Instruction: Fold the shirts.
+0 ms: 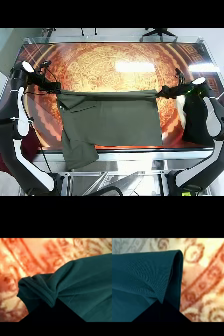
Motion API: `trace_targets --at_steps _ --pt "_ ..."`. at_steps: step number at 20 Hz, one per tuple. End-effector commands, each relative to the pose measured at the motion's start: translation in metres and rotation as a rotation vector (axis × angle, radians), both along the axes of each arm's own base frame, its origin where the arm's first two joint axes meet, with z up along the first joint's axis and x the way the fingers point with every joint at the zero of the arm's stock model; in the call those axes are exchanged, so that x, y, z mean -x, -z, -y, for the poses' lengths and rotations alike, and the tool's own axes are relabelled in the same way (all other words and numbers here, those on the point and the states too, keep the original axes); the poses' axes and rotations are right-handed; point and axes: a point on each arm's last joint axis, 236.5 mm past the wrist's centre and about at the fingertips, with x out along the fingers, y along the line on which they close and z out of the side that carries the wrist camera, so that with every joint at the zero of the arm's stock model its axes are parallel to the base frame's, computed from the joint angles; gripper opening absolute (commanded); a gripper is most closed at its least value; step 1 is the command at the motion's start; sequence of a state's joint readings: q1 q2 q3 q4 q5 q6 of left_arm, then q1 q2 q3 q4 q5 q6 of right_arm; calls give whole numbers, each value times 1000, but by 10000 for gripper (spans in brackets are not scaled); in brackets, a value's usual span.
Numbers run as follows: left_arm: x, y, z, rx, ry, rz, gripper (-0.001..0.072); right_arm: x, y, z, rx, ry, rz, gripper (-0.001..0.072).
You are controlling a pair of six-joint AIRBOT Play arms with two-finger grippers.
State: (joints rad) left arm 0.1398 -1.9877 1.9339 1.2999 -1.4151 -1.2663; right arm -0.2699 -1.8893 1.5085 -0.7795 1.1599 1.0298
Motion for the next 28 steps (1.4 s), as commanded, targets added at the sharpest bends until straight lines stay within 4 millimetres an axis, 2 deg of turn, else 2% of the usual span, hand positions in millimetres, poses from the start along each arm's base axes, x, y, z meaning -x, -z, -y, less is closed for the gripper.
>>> trace_targets --at_steps 1,6,9,15,16,17,18,21,23,25,28 --pt "10 8 -10 -53 7 -52 15 9 18 6 31 -12 -50 14" --pt "10 13 1 -53 29 -59 16 7 18 7 37 -4 -41 15" --pt "16 22 4 -48 38 -95 16 6 18 4 38 -10 -40 16" --pt "23 25 5 -43 38 -128 21 8 19 -15 45 -43 -45 25" --pt "27 25 6 -40 37 -147 160 8 18 -18 42 -36 -53 130" --pt "32 25 6 -38 29 -167 527 8 14 -17 43 -26 -59 299" --pt "35 22 6 -36 0 -184 664 8 8 -17 42 -19 -56 319" --pt "50 3 0 -29 -35 -229 664 17 -22 1 107 3 -58 320" --pt "68 -14 -5 -21 -68 -277 663 35 -45 16 141 0 -80 320" --pt "101 -23 -6 -14 -92 -317 663 62 -61 26 152 -19 -117 319" --pt "186 -8 -1 4 -94 -419 662 104 -63 36 132 18 -166 318"
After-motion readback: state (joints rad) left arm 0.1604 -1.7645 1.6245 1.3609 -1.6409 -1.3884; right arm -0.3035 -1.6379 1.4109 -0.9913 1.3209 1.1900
